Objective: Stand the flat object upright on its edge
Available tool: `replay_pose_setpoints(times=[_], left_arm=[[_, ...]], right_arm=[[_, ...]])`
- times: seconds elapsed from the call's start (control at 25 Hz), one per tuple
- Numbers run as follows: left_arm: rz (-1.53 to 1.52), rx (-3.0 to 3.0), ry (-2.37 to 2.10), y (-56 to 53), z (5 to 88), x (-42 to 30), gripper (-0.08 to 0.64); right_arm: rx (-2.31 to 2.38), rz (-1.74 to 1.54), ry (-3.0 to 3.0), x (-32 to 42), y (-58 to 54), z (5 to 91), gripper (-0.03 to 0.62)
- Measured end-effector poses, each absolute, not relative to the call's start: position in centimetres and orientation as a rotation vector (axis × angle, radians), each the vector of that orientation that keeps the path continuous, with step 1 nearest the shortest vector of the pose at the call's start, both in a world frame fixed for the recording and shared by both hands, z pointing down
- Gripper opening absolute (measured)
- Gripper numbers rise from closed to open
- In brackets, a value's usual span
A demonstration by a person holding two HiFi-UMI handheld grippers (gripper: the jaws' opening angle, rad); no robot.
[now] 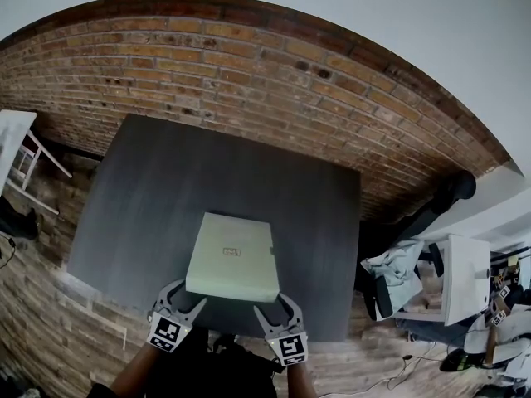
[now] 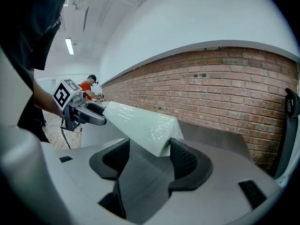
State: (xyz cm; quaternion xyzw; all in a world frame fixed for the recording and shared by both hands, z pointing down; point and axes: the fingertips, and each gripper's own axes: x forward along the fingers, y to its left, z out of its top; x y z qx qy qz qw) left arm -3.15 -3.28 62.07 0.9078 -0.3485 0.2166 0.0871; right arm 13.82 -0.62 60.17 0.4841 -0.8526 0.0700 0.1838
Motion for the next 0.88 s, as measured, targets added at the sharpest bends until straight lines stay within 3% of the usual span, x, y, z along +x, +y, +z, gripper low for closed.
replay_pose_setpoints(times=[0.88], left_arm=[[0.615, 2.75, -1.055, -4.1, 58.8, -3.8, 0.258]], right_arm=[[1.396, 0.126, -2.437, 13.1, -1.4, 56.4, 0.264]])
